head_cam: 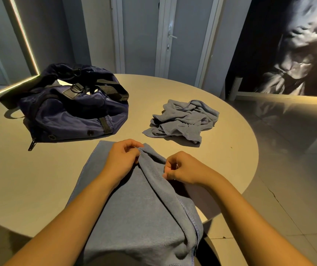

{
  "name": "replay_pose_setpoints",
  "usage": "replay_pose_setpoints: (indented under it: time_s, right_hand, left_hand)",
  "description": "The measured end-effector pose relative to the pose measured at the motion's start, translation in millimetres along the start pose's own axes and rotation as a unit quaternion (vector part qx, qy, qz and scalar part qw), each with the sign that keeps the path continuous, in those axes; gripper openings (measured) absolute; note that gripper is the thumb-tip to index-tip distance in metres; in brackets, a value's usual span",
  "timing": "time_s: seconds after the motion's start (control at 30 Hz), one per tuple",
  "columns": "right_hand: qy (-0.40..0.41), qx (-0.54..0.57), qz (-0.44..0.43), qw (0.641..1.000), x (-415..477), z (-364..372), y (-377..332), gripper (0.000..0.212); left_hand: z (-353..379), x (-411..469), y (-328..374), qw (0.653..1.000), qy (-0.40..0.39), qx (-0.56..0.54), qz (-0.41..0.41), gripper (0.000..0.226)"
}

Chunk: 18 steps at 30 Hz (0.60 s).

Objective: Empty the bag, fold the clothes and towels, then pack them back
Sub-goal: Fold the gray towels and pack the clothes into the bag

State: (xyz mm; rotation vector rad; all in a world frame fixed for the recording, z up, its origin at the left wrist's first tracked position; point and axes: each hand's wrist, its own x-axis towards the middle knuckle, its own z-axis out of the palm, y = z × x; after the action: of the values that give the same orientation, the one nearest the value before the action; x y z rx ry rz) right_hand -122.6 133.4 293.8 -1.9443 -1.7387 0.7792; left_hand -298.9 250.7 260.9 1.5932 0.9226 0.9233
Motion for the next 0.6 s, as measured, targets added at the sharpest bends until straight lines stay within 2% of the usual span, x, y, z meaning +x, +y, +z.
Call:
replay_pose_setpoints:
  time_s: [0.13,0.27,0.33,0.47,0.53,0.6]
  right_hand:
    - [0.012,0.084,0.008,0.996,-8.1,-12.0,1.8,0.013]
    - [0.012,0.128,0.061,0.99,-12.6,-22.4,10.7,0.016]
    - [0.031,0.091,0.1,0.99,-11.0,-26.5,19.8,0.018]
    - [0.108,-0.099,0.147,0.978,-1.7,-20.7,32.1,0.021]
    - [0.171,-0.132,0.096,0.972,-2.6,-13.0,21.4,0.025]
    - [0.19,-0.163,0.007,0.968,-4.8,-6.4,4.9,0.024]
  left_hand:
    - [-2.0,1.2,-0.7,1.0,-0.015,0.001,0.004,0.029]
    - [-3.8,1.5,1.1,0.999,-0.03,-0.024,0.001,0.032]
    - [-4.2,2.2,0.2,0.999,-0.035,-0.026,-0.001,0.033]
    - [-2.3,2.1,-1.6,0.999,-0.035,0.016,0.006,0.029]
    - [-0.7,1.7,-1.5,0.999,-0.031,0.037,0.014,0.025]
    - [-0.2,1.4,-1.6,0.998,-0.027,0.048,0.019,0.022]
